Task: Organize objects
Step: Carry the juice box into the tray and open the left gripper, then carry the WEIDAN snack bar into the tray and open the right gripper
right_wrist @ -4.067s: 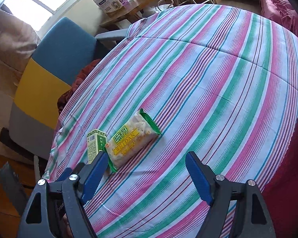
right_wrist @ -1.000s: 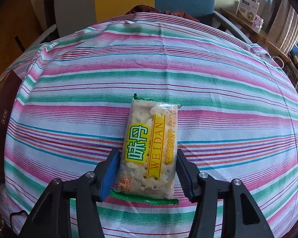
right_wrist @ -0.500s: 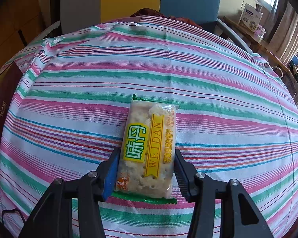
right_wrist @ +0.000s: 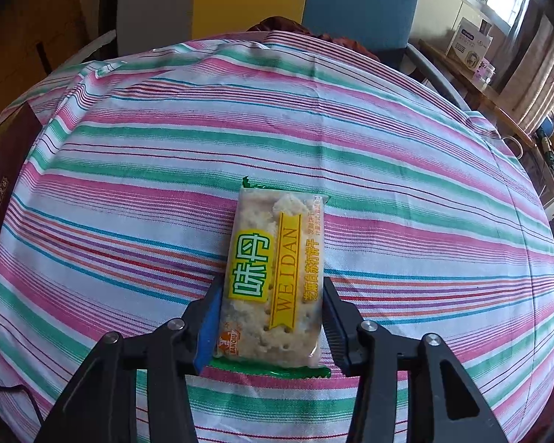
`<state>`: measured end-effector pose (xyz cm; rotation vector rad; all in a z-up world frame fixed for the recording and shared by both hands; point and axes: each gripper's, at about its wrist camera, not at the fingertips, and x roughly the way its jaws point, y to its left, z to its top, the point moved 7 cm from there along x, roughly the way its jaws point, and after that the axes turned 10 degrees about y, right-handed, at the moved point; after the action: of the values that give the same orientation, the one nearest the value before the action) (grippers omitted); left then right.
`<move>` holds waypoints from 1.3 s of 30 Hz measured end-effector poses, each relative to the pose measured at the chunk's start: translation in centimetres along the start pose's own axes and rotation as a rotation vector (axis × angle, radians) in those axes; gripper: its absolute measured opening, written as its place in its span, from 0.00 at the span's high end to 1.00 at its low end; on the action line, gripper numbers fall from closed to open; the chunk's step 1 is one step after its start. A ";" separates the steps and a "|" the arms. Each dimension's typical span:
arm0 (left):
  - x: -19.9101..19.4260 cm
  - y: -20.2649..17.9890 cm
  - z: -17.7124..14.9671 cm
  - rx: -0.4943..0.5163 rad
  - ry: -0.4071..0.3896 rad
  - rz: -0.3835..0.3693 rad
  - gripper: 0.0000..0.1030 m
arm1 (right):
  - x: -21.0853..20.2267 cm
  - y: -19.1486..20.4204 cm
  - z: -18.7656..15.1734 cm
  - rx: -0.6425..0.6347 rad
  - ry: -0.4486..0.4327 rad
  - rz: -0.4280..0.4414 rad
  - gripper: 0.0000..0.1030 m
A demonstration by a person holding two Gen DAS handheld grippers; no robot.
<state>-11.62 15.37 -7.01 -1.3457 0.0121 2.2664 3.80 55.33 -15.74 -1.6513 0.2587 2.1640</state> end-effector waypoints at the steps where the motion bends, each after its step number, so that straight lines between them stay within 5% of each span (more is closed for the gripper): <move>1: 0.1 0.6 0.2 -0.011 0.005 -0.001 0.70 | 0.0 0.0 0.0 -0.003 0.000 -0.004 0.52; 10: 3.7 -1.6 5.9 -0.083 0.066 -0.111 0.70 | 0.1 0.2 0.0 -0.013 0.000 -0.011 0.52; 17: 8.5 -1.9 9.8 -0.011 0.082 0.028 0.67 | 0.1 0.4 0.2 -0.024 -0.002 -0.017 0.52; 21: 10.0 -0.9 9.6 0.028 0.123 0.119 0.45 | 0.1 0.5 0.4 -0.028 -0.004 -0.016 0.52; 39: -0.1 -0.8 3.7 0.053 -0.100 0.179 0.37 | 0.0 0.7 0.5 -0.025 -0.014 -0.046 0.53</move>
<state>-14.26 16.99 -4.87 -1.2463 0.1635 2.4614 3.09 54.91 -15.70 -1.6392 0.1888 2.1515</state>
